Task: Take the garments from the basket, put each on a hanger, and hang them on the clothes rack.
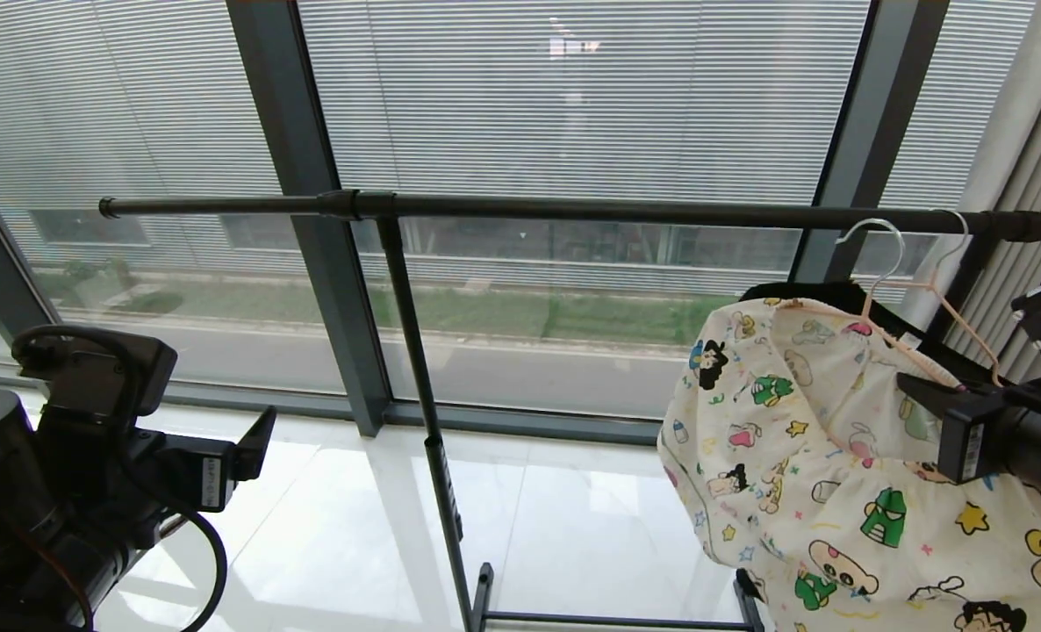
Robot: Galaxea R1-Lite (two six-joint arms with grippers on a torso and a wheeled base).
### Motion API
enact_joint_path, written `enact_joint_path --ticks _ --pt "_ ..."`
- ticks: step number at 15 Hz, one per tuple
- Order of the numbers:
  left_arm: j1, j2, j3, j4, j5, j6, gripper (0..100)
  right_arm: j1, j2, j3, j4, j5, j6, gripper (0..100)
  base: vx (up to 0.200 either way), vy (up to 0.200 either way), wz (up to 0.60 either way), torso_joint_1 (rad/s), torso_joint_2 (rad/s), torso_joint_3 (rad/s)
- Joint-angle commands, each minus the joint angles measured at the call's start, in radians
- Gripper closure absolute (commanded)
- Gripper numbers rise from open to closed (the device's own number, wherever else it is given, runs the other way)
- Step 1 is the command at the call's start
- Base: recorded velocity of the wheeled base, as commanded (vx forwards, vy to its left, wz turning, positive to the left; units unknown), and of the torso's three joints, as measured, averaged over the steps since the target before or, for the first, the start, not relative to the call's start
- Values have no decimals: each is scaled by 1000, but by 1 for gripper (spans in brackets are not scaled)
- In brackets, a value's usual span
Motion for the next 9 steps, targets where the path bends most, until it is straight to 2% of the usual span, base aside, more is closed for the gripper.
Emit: enact_joint_path --ticks 1,2,6,9 --pt "-1 -1 2 0 1 0 0 -18 20 -24 -2 1 -1 100 200 0 0 2 2 7" --pt "-1 -1 3 0 1 0 0 -18 20 -35 -2 4 -3 100 200 0 0 2 2 7" --pt "-1 0 3 0 1 0 0 -18 48 -98 -2 11 -5 100 0 0 0 0 0 0" --pt "-1 -1 2 0 1 1 0 -18 136 -175 -2 13 -5 100 0 0 0 0 0 0"
